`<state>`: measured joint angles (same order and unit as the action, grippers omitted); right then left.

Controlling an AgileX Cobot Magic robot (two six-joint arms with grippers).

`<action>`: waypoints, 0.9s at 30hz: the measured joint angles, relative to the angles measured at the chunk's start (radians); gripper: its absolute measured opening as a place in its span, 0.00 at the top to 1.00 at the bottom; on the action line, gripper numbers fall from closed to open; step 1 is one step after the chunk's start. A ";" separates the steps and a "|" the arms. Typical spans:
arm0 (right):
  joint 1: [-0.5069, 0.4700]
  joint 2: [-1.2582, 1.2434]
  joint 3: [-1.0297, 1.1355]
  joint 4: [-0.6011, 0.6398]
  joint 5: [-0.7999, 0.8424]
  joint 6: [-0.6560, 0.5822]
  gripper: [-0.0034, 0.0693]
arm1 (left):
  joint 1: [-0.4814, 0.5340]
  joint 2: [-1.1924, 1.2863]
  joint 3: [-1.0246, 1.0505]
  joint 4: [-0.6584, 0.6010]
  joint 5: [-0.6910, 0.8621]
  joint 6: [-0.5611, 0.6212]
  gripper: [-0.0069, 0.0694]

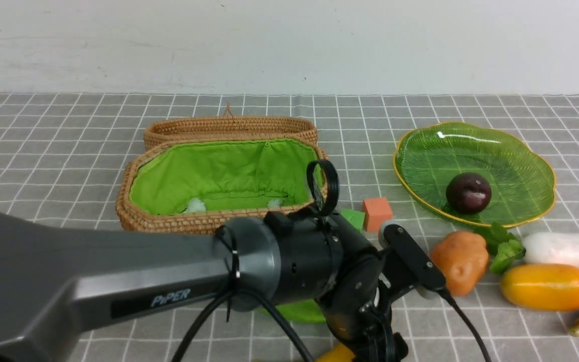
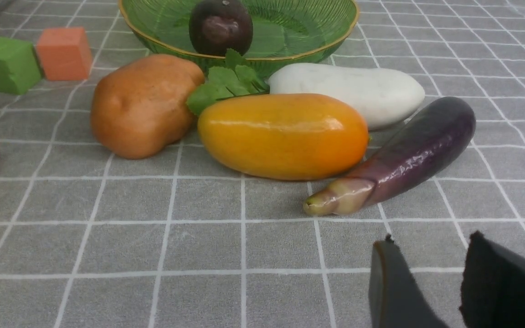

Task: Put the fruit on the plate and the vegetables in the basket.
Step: Use the left arm to grab a banana and put it into the right plate

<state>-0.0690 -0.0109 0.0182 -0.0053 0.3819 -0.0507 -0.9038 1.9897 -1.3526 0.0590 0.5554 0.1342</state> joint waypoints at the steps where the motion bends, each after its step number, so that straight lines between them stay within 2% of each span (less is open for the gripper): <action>1: 0.000 0.000 0.000 0.000 0.000 0.000 0.62 | 0.000 0.000 0.000 -0.001 0.003 0.000 0.28; 3: 0.000 0.000 0.000 0.000 0.000 0.000 0.62 | 0.000 0.000 -0.002 -0.001 0.020 0.000 0.41; 4: 0.000 0.000 0.000 0.000 0.000 0.000 0.62 | 0.000 0.000 -0.002 -0.001 0.022 0.000 0.43; 5: 0.000 0.000 0.000 0.000 0.000 0.000 0.62 | 0.000 0.000 -0.002 -0.001 0.036 0.000 0.52; 10: 0.000 0.000 0.000 -0.001 0.000 0.000 0.62 | 0.000 -0.005 -0.020 -0.005 0.110 0.004 0.51; 13: 0.000 0.000 0.000 -0.001 0.000 0.000 0.62 | 0.000 -0.025 -0.040 -0.029 0.187 0.045 0.51; 20: 0.000 0.000 0.000 -0.001 0.000 0.000 0.62 | 0.000 -0.150 -0.195 -0.156 0.363 0.258 0.51; 23: 0.000 0.000 0.000 -0.002 0.000 0.000 0.62 | 0.000 -0.186 -0.293 -0.169 0.332 0.304 0.51; 27: 0.000 0.000 0.000 -0.003 0.000 0.000 0.62 | 0.000 -0.173 -0.404 -0.141 0.053 0.421 0.51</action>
<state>-0.0690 -0.0109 0.0182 -0.0083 0.3819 -0.0507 -0.9038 1.8167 -1.7566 -0.0820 0.6081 0.5548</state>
